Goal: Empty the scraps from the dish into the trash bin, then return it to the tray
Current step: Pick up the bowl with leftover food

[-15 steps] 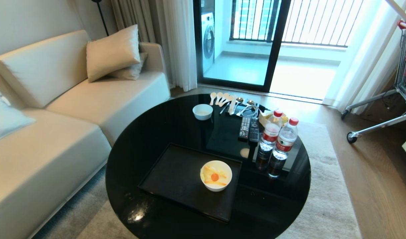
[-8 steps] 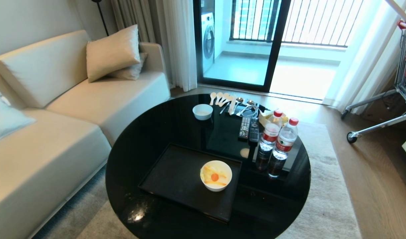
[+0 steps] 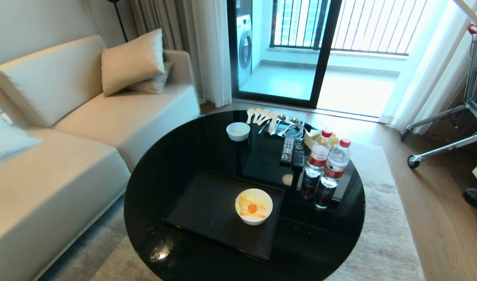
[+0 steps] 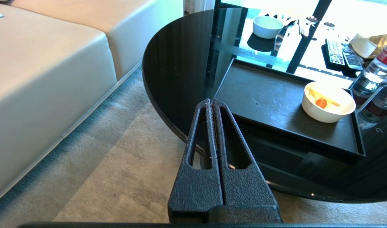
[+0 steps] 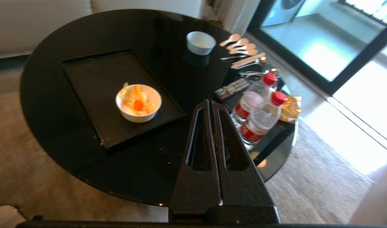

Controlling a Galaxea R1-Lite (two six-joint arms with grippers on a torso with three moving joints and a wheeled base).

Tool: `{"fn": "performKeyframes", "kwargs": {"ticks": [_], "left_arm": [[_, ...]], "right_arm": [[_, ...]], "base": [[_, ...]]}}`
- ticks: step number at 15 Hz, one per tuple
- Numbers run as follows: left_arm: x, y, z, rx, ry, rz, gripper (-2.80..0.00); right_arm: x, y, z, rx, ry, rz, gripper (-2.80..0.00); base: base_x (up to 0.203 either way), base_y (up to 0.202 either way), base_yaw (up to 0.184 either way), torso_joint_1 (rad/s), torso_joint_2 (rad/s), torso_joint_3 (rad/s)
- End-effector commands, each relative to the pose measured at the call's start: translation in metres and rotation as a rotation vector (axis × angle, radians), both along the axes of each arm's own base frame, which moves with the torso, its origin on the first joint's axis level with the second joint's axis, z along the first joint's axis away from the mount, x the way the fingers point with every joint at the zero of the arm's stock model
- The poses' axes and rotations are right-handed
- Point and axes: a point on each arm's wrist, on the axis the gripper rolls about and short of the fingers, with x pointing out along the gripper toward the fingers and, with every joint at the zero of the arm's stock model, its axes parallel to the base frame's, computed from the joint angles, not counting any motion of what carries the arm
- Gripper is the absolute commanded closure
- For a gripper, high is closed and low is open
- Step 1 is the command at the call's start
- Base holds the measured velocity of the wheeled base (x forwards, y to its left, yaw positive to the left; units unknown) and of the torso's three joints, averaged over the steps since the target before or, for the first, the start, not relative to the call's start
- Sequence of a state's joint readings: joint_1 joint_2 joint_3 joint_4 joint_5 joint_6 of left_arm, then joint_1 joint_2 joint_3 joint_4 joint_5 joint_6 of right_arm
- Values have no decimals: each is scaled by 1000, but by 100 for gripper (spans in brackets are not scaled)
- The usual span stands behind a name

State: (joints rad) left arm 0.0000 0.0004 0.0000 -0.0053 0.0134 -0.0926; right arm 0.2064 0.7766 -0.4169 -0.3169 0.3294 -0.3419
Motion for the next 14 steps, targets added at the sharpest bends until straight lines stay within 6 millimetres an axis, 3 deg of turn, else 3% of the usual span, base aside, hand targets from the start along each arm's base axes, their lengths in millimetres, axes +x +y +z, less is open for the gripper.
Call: {"fn": "performKeyframes", "kwargs": {"ticks": [1,4,9,14], "left_arm": [[0,0,0,-1,-1,0,0],[0,0,0,-1,-1,0,0],[0,0,0,-1,-1,0,0],[0,0,0,-1,-1,0,0]], "right_arm": [[44,21,-7,-46,154,98,0],[76,50,-15,-90,256,205,0],[123,99,-47,-154,381,308,0],[160,152,-44,3,554,169,0]], "base": [[0,0,0,0,0,0],[0,0,0,0,0,0],[0,0,0,0,0,0],[0,0,0,0,0,0]]}}
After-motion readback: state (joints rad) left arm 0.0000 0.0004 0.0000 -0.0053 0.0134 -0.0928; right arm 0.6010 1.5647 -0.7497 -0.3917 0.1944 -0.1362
